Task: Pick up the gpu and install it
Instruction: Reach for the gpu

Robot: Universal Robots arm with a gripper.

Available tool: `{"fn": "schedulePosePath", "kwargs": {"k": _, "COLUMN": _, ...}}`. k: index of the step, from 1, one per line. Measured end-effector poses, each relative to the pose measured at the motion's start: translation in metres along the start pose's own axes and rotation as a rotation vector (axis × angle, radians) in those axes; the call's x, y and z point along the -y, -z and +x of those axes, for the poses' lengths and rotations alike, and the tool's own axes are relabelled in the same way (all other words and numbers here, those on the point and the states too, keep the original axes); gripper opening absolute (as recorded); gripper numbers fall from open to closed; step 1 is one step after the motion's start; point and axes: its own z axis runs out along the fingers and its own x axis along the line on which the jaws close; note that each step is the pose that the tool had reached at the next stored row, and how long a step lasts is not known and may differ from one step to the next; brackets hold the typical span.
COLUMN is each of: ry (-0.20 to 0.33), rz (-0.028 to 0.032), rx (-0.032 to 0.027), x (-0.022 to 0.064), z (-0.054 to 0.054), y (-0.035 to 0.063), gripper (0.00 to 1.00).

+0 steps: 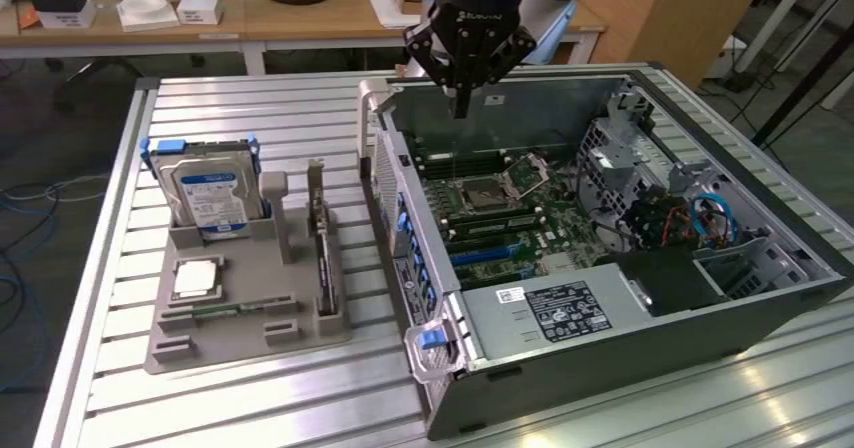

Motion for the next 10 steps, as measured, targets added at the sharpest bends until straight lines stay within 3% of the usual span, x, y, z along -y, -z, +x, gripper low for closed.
{"fn": "schedulePosePath", "kwargs": {"k": 10, "ry": 0.000, "rz": -0.0001, "rx": 0.0000, "x": 0.0006, "z": 0.0069, "y": -0.0009, "gripper": 0.11}}
